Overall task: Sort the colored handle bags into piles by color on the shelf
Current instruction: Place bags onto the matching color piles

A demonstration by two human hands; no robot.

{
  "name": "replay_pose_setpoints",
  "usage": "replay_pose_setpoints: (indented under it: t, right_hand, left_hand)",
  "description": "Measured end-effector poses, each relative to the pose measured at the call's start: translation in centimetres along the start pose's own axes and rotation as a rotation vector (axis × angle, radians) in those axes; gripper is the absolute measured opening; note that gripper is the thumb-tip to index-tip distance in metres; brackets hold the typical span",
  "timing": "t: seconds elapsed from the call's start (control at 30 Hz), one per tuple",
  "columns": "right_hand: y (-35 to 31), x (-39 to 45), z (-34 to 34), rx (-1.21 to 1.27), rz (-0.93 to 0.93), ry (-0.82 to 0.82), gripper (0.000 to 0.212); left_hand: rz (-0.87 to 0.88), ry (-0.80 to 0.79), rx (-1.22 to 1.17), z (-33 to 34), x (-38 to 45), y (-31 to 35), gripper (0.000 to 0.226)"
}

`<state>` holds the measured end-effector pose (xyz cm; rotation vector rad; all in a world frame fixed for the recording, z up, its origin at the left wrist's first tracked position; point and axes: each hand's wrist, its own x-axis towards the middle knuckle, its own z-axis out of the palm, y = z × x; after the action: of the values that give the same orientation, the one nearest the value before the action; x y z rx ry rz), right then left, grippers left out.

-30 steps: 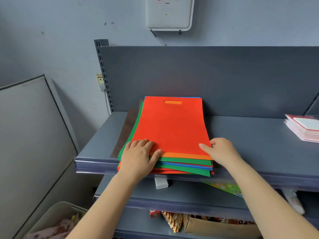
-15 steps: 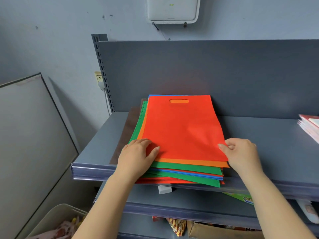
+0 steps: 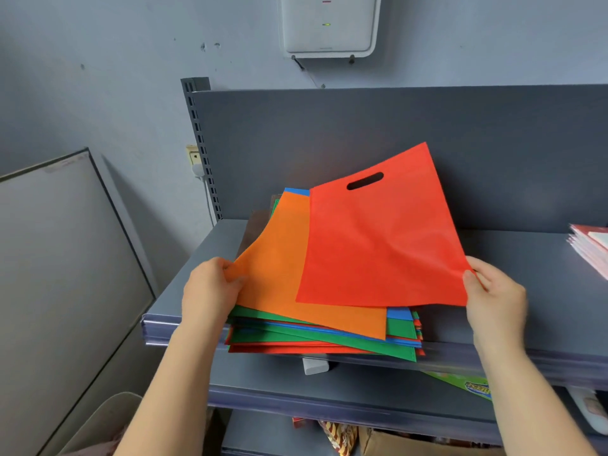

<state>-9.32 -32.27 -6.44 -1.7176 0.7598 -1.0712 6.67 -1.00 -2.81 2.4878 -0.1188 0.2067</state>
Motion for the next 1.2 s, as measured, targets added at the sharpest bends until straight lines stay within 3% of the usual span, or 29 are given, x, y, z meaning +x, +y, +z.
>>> replay_pose_setpoints:
  t: [0.1,0.3,0.6,0.7,1.0,1.2]
  right_hand:
    - [-0.6,-0.9,0.0,0.154,0.08,-0.022,0.03]
    - [-3.2,-3.8,-1.4,0.485,0.289,-0.143,0.03]
    - [-6.8,-11.0,-3.2,0.733,0.405,-0.411,0.03]
    - [-7.2,-13.5,-3.9,0.798,0.431,-0.495,0.03]
    - [-8.9,-23.2,-3.9,0.873,0.534,-0.819,0.046]
    - [-11.1,-30.7,-3.0,0.915,0.585,-1.036,0.058]
  left_hand:
    - [0.033,0.057,-0.013,-1.1,-0.7,-0.5,0.019]
    - [0.052,0.19,-0.297,-3.9,-5.1,-1.9,0.017]
    - [-0.033,0.482,-0.601,-7.8,-16.6,-5.3,0.025]
    - [-0.074,0.599,-0.705,-9.1,-21.4,-6.5,0.018]
    - [-0.186,1.046,-0.656,-14.0,-35.4,-11.7,0.016]
    - [-0.268,1.195,-0.692,-18.0,-43.9,-13.8,0.013]
